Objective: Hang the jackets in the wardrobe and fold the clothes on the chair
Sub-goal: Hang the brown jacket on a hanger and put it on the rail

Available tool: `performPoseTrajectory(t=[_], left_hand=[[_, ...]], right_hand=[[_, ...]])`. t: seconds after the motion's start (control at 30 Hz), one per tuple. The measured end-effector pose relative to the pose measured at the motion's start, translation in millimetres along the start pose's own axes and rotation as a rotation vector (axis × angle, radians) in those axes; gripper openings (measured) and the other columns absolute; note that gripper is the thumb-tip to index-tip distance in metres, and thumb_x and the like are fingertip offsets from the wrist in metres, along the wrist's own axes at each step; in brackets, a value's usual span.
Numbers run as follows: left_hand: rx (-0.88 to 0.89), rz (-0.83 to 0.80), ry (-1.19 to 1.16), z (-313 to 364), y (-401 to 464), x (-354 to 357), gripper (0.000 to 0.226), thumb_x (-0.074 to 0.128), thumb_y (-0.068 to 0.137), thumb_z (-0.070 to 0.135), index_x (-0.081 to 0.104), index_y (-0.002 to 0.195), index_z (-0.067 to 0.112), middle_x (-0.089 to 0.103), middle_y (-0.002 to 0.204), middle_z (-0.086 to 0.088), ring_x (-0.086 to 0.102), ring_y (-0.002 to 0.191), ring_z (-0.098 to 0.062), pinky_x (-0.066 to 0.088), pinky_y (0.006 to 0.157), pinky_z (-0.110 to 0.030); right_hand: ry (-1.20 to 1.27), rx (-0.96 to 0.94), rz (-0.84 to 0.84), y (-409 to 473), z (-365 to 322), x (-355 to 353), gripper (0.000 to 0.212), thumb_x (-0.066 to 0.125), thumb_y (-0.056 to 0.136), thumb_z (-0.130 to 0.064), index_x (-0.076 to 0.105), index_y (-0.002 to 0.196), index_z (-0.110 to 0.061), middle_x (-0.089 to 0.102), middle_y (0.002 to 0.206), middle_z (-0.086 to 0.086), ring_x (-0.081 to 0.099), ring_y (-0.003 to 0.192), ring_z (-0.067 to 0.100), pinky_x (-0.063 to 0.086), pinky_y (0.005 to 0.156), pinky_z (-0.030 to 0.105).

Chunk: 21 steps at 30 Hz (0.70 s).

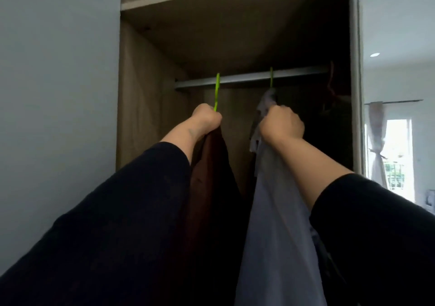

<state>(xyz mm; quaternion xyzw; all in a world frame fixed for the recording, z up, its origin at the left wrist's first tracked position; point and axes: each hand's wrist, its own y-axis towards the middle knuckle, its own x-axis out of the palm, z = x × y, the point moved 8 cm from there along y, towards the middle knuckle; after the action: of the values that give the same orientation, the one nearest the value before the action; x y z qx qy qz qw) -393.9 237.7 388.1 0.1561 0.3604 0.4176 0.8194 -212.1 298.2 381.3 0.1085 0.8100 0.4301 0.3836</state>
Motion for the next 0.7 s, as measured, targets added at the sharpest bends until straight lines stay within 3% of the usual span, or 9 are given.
performPoseTrajectory(t=[0.13, 0.23, 0.57, 0.7], left_hand=[[0.048, 0.022, -0.018, 23.2, 42.2, 2.2, 0.035, 0.055, 0.088, 0.011, 0.058, 0.121, -0.001, 0.061, 0.12, -0.014, 0.059, 0.111, -0.028, 0.045, 0.082, -0.027], [0.086, -0.004, -0.047, 38.5, 62.5, 15.3, 0.038, 0.049, 0.093, 0.013, 0.053, 0.128, -0.001, 0.057, 0.129, -0.014, 0.056, 0.117, -0.028, 0.044, 0.094, -0.03], [0.137, -0.066, -0.017, 62.6, 121.8, 35.6, 0.037, 0.044, 0.095, 0.007, 0.047, 0.13, -0.004, 0.055, 0.131, -0.016, 0.055, 0.119, -0.028, 0.044, 0.095, -0.031], [0.123, -0.156, -0.009, 40.2, 124.1, 62.7, 0.035, 0.037, 0.099, 0.01, 0.05, 0.13, -0.003, 0.054, 0.132, -0.016, 0.056, 0.103, -0.025, 0.043, 0.082, -0.034]], right_hand=[[-0.069, 0.042, 0.07, 8.3, -3.7, 10.2, 0.026, 0.049, 0.093, -0.014, 0.061, 0.115, -0.008, 0.063, 0.113, 0.014, 0.061, 0.103, 0.033, 0.039, 0.067, 0.031], [-0.133, 0.026, 0.118, 6.3, -5.7, 15.5, 0.026, 0.051, 0.093, -0.017, 0.059, 0.117, -0.009, 0.061, 0.115, 0.013, 0.06, 0.105, 0.033, 0.037, 0.068, 0.031], [-0.208, -0.011, 0.17, 11.2, 3.9, 27.3, 0.033, 0.051, 0.089, -0.019, 0.054, 0.121, -0.013, 0.06, 0.115, 0.012, 0.06, 0.103, 0.036, 0.039, 0.067, 0.034], [-0.194, -0.002, 0.19, 12.1, 4.3, 25.8, 0.034, 0.049, 0.089, -0.017, 0.054, 0.123, -0.015, 0.059, 0.115, 0.012, 0.06, 0.101, 0.035, 0.044, 0.069, 0.036]])
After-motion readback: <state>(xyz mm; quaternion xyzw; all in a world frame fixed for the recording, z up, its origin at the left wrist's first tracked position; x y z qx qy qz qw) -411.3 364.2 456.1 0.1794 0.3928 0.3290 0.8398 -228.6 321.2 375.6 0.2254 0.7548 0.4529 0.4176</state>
